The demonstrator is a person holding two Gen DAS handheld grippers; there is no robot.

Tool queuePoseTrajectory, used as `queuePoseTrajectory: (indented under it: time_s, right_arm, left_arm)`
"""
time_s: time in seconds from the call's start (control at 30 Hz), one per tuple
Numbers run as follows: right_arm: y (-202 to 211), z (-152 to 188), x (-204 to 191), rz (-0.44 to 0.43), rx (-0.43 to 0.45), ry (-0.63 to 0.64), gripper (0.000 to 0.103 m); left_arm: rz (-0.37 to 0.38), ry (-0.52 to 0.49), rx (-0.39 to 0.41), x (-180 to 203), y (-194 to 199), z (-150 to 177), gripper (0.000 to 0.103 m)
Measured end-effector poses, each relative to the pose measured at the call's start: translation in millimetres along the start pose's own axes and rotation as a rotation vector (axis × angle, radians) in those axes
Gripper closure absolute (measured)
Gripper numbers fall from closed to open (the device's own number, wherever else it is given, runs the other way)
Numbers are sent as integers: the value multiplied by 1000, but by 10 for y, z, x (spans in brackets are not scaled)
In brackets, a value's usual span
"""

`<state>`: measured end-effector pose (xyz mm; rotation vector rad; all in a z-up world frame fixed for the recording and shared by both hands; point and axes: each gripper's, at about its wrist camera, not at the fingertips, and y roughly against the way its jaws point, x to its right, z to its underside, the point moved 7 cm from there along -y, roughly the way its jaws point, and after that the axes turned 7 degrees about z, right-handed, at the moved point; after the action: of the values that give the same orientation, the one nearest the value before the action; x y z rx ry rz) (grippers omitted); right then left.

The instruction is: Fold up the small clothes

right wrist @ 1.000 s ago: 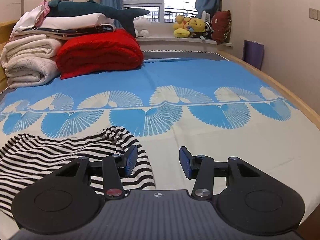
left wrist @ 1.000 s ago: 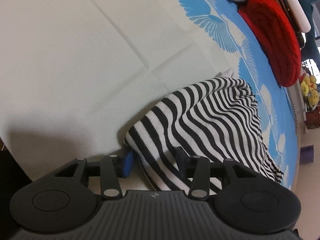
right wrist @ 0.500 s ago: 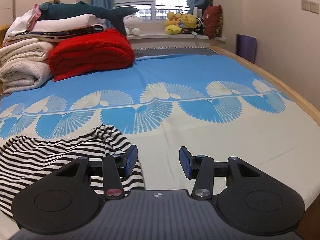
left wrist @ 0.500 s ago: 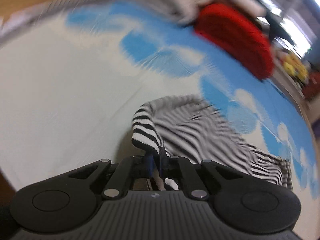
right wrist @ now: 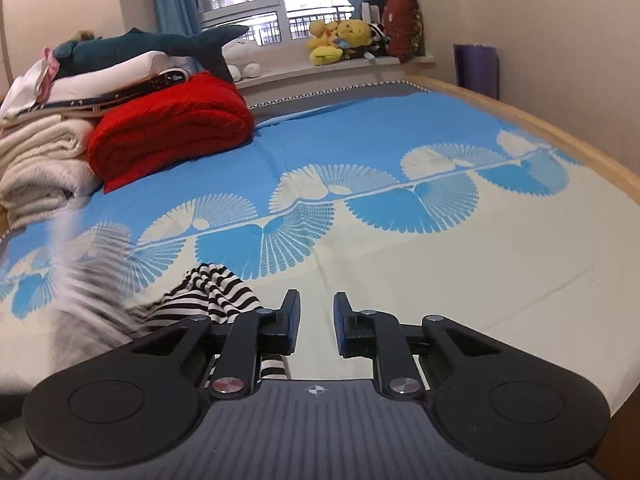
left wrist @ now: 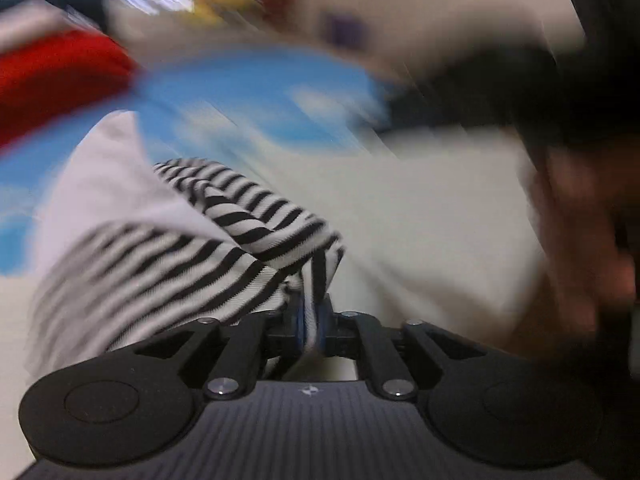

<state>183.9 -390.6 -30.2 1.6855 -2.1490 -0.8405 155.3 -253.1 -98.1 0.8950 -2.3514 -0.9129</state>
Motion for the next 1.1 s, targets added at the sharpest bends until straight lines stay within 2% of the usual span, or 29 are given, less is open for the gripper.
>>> queuePoseTrajectory:
  time_s: [0.03,0.1,0.13,0.17,0.23,0.33,0.4,0.43,0.47,0.53,0.6,0.63,0.7,0.73,0.77,0.8,0.87,0.93,0.97,1.0,1.03,1.1]
  right_arm:
    - [-20,-5,15,-10,-7,-12,84]
    - [-49,-4,21,-42,-27,-39,84]
    - [-74,-4,14,-61,-39,-47,84]
    - [-112,-2,-8,-88,-56,-55,83]
    - [-190,6,-70,-145,-94,-74,81]
    - [-386,58,-269,-244,-191,-111,71]
    - [-480,82,-432,-286,-232,-120,67]
    - [-524,85,-530,-306,-245,-119,64]
    - [-577,94,-631,-323,-259,-118,60]
    - [-700,128,-803,-330,-291,-118,55]
    - [-825,169,-917,-319,-323,-127,55]
    - [-905,200,-977,-317,-346,-138,55]
    - [-1040,229,-1080,-326,-381,-161,56]
    - [-1086,240,-1113,-328,-385,-163,60]
    - [-1111,233,-1148,-325,-374,-156,90]
    - [-1110,217,-1156,-323,-358,-148,99]
    - [-993,27,-1069,-363,-278,-223,100]
    - [-731,-287,-901,-443,-143,-322,103]
    - [-625,-388,-812,-440,-80,-326,103]
    - [-624,-397,-724,-409,-78,-313,103]
    - [-740,-322,-641,-333,-136,-299,103]
    - [-1073,-47,-539,-179,-324,-273,103]
  left_arm:
    - [31,7,-36,-19,-4,50,89]
    - [44,25,18,-192,239,50,81]
    - [50,51,42,-332,388,48,74]
    - [50,90,61,-518,548,55,71]
    - [6,156,82,-939,795,76,70]
    - [-98,233,79,-1522,947,130,57]
    - [-128,333,84,-1816,948,235,51]
    - [-116,400,95,-1912,937,306,45]
    - [-90,479,103,-1998,906,398,41]
    - [-46,647,80,-2136,858,556,40]
    - [9,784,76,-2186,769,588,28]
    - [31,798,68,-2199,773,621,19]
    - [50,783,20,-2182,696,623,19]
    - [53,786,0,-2176,670,641,19]
    - [64,802,-6,-2182,643,652,19]
    - [82,821,-7,-2178,628,666,19]
    - [122,813,4,-2129,668,683,17]
    - [89,707,5,-2057,648,607,15]
    - [59,639,-21,-2013,590,591,15]
    - [38,598,-57,-1975,523,597,15]
    - [28,579,-92,-1944,452,629,15]
    - [28,554,-152,-1887,362,701,14]
